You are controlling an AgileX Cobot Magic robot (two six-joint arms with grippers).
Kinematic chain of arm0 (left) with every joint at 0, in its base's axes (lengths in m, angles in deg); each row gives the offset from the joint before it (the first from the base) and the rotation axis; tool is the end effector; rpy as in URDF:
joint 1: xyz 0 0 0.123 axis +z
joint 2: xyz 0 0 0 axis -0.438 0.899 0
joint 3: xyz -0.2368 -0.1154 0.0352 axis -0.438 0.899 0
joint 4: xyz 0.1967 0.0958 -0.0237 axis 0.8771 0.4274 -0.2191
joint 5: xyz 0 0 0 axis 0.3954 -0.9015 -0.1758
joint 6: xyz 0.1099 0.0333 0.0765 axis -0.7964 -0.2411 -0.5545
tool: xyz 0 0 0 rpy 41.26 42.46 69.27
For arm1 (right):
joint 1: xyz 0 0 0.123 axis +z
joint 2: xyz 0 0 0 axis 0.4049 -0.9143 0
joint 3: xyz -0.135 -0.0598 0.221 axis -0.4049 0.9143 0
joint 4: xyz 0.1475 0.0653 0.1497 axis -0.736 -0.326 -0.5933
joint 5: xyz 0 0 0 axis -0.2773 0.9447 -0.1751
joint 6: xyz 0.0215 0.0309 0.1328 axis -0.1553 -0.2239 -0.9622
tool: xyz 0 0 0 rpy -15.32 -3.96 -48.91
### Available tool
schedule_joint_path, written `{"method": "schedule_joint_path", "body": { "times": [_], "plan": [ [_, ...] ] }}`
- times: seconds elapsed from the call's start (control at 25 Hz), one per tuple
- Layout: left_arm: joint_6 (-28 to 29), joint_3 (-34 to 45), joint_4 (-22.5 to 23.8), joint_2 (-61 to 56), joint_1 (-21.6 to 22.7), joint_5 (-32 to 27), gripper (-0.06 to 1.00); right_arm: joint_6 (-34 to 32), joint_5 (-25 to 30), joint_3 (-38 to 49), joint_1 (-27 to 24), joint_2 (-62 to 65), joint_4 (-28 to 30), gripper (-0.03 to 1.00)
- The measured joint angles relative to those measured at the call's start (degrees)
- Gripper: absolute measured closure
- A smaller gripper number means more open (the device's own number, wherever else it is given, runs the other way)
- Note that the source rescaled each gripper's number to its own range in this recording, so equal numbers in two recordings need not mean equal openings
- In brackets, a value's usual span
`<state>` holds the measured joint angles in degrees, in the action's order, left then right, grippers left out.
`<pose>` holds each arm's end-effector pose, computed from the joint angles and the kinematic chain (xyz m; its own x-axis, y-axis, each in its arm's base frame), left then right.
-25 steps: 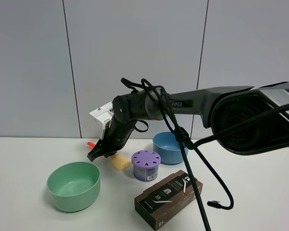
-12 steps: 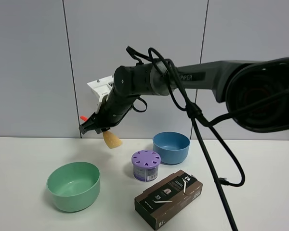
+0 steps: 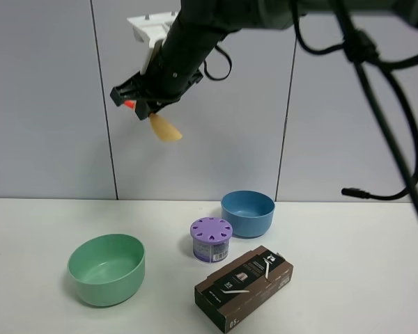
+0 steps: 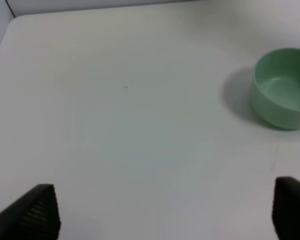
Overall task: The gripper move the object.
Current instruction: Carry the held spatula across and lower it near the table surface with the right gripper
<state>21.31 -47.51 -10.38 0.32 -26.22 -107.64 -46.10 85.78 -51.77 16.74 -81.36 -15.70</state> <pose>0.0269 -0.0002 0.2436 -0.4372 0.0415 -0.8984 0.0215 0.9991 0.0356 0.3903 0.3418 0.2673 -0.2604 -0.5952 -0.7602 -0.7790 0.5947 -0.1987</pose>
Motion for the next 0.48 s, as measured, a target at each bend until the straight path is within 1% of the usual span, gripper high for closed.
{"method": "schedule_joint_path", "body": {
  "times": [0.12, 0.16, 0.32, 0.4, 0.48],
  "plan": [
    [0.0, 0.0, 0.0, 0.0, 0.0, 0.0, -0.06, -0.4, 6.3, 0.0, 0.4, 4.6, 5.3, 0.97],
    [0.0, 0.0, 0.0, 0.0, 0.0, 0.0, -0.06, -1.5, 8.1, 0.0, 0.5, 6.0, 7.4, 0.97],
    [0.0, 0.0, 0.0, 0.0, 0.0, 0.0, -0.06, -9.2, 17.6, 0.0, 0.6, 10.5, 18.6, 0.97],
    [0.0, 0.0, 0.0, 0.0, 0.0, 0.0, -0.06, -13.0, 22.7, 0.0, 0.6, 12.1, 23.2, 0.97],
    [0.0, 0.0, 0.0, 0.0, 0.0, 0.0, -0.06, -18.1, 24.0, 0.6, 0.6, 13.7, 25.6, 0.97]
  ]
}}
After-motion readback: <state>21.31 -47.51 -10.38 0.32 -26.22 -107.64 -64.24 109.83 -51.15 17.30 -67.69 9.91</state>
